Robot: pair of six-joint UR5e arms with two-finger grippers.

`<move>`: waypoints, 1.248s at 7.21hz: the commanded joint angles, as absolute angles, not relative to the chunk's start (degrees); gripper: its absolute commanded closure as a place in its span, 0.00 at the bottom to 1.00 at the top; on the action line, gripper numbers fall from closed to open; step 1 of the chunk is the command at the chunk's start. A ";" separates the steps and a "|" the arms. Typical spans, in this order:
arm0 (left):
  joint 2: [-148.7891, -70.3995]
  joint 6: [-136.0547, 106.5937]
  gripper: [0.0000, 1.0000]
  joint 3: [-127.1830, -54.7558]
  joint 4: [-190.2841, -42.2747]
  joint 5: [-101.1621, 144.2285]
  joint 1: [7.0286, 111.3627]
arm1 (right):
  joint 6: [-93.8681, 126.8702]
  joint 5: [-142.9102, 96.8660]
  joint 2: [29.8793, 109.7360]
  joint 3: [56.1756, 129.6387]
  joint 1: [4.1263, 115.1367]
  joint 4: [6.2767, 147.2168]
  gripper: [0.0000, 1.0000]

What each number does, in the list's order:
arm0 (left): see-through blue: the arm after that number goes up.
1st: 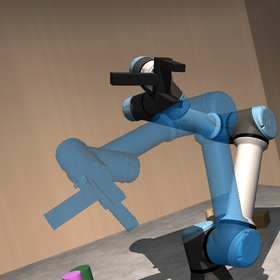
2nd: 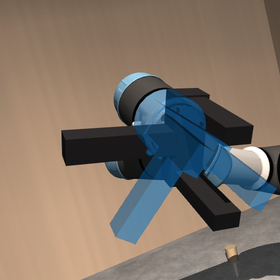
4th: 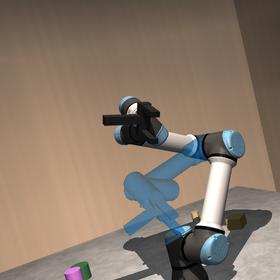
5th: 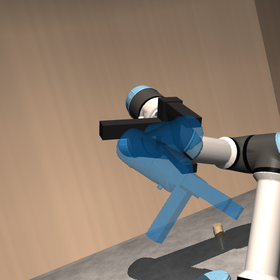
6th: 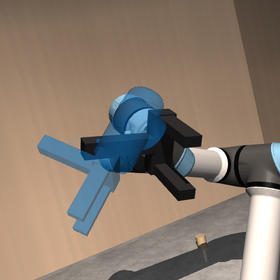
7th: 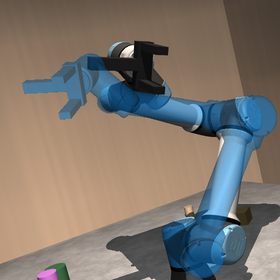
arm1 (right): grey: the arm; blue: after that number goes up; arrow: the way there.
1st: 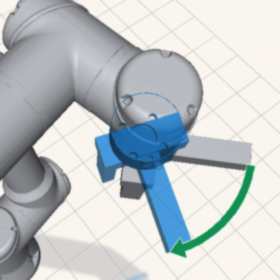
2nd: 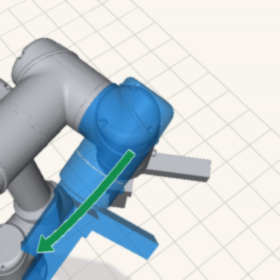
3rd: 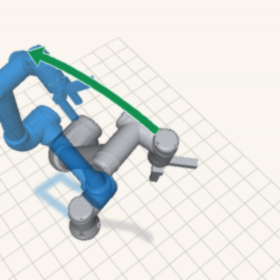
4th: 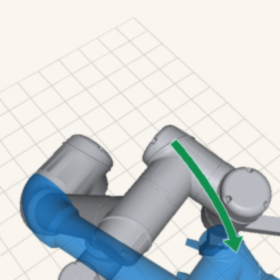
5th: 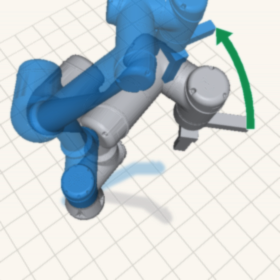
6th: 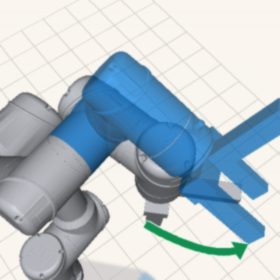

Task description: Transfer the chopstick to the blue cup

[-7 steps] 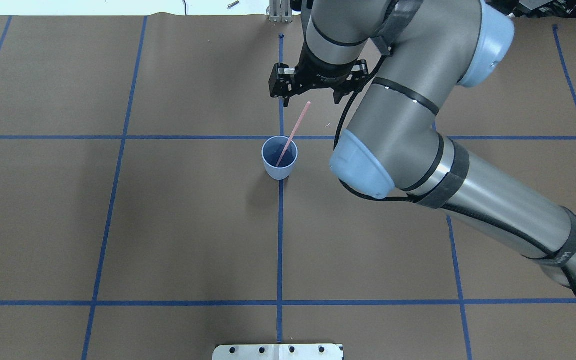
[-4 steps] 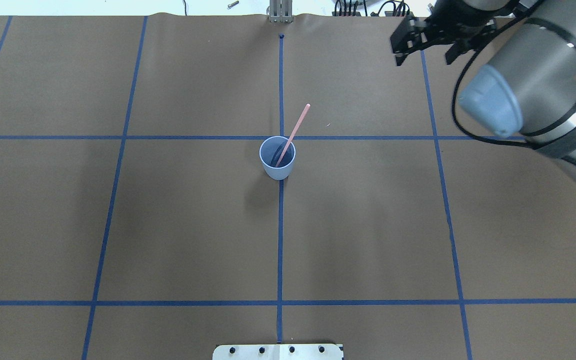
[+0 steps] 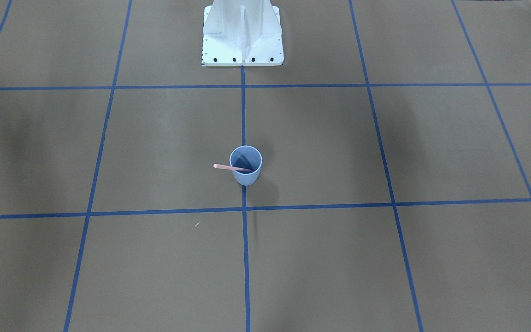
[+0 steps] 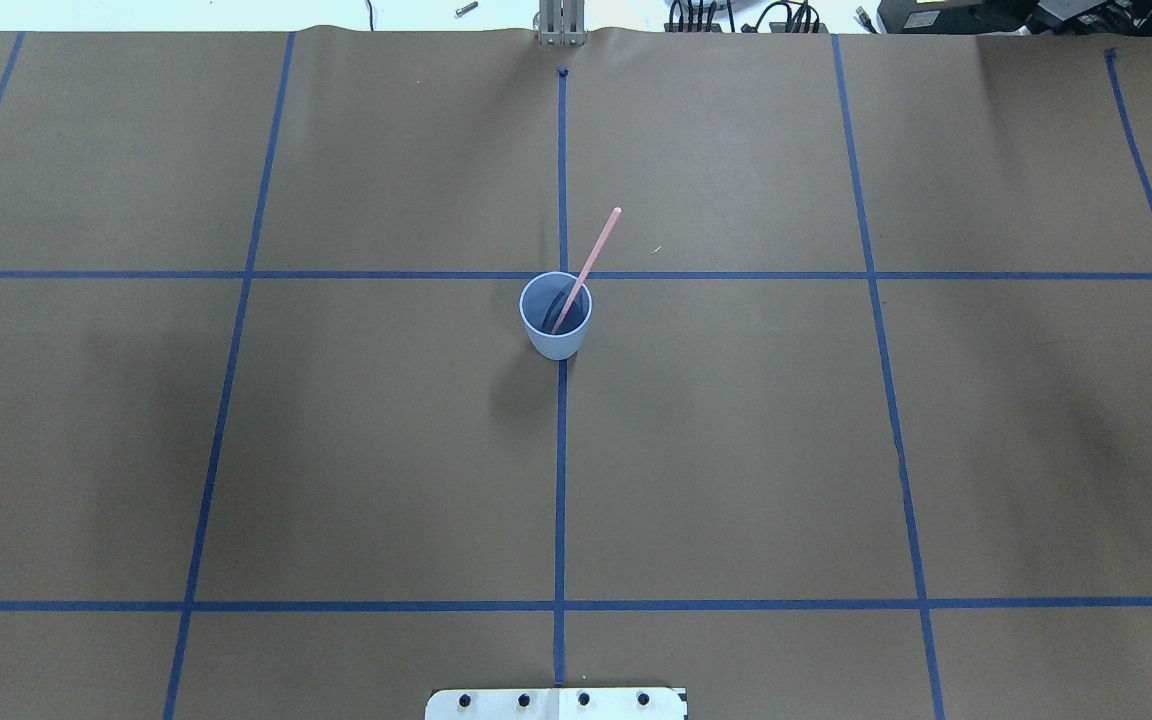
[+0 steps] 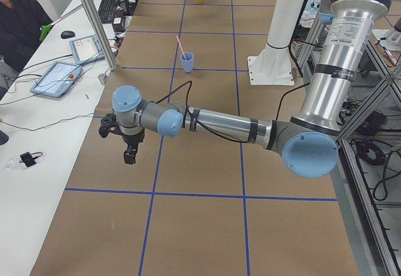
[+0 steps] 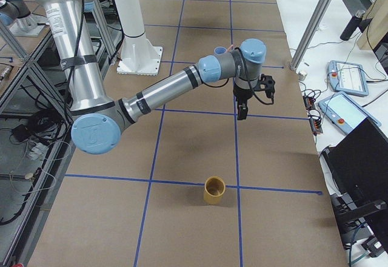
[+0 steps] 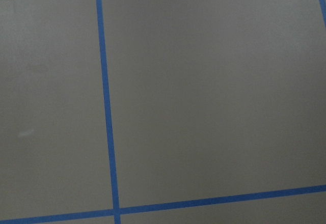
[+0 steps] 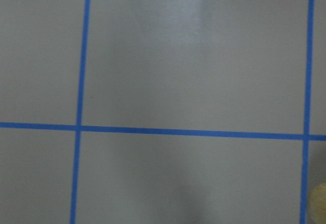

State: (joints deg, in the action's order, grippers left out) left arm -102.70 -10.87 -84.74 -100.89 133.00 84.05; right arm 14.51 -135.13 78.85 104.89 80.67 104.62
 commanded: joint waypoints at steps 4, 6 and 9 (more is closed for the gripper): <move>-94.41 -3.48 0.01 -84.90 -104.08 133.42 86.65 | 10.56 -133.24 86.56 88.54 82.71 87.34 0.00; -94.40 -3.16 0.01 -85.17 -101.08 133.33 87.80 | 8.45 -133.15 87.36 87.36 84.01 87.18 0.00; -94.04 -3.16 0.01 -85.17 -101.07 133.24 87.80 | 8.26 -133.24 86.05 89.38 88.05 92.88 0.00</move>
